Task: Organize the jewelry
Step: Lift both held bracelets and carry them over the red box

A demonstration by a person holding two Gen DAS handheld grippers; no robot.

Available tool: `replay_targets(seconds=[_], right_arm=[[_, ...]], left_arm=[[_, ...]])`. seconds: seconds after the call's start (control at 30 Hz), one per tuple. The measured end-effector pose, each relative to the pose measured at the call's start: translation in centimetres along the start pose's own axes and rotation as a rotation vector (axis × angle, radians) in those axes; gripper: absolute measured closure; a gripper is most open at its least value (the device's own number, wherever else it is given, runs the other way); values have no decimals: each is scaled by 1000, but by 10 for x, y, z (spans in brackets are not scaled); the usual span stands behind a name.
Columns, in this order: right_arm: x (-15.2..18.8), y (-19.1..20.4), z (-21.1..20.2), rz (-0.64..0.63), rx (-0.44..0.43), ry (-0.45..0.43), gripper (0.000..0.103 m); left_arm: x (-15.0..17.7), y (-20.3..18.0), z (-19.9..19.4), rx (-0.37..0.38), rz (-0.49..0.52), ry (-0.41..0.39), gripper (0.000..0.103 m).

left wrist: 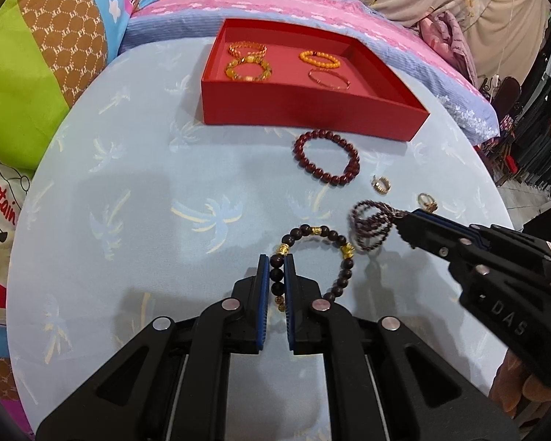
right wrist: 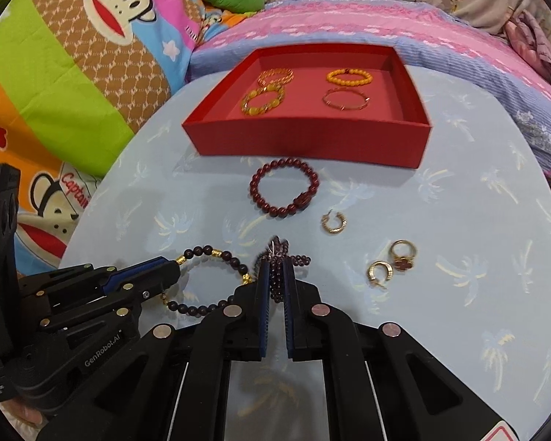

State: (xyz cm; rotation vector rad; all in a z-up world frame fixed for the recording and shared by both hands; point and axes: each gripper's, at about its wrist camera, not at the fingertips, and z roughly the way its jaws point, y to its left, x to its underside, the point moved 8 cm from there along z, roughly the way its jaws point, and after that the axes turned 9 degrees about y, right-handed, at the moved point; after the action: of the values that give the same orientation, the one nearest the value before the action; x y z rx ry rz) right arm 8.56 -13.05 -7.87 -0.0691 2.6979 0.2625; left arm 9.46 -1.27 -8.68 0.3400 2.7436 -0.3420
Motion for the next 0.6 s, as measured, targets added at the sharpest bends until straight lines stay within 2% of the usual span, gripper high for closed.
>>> replay_targets(seconds=[0.33, 0.6], right_arm=[[-27, -26, -44, 35, 38, -96, 96], [-75, -46, -71, 28, 82, -187, 96]], left_arm=[[-33, -28, -45, 15, 77, -87, 96], [-95, -52, -83, 57, 135, -182, 96]])
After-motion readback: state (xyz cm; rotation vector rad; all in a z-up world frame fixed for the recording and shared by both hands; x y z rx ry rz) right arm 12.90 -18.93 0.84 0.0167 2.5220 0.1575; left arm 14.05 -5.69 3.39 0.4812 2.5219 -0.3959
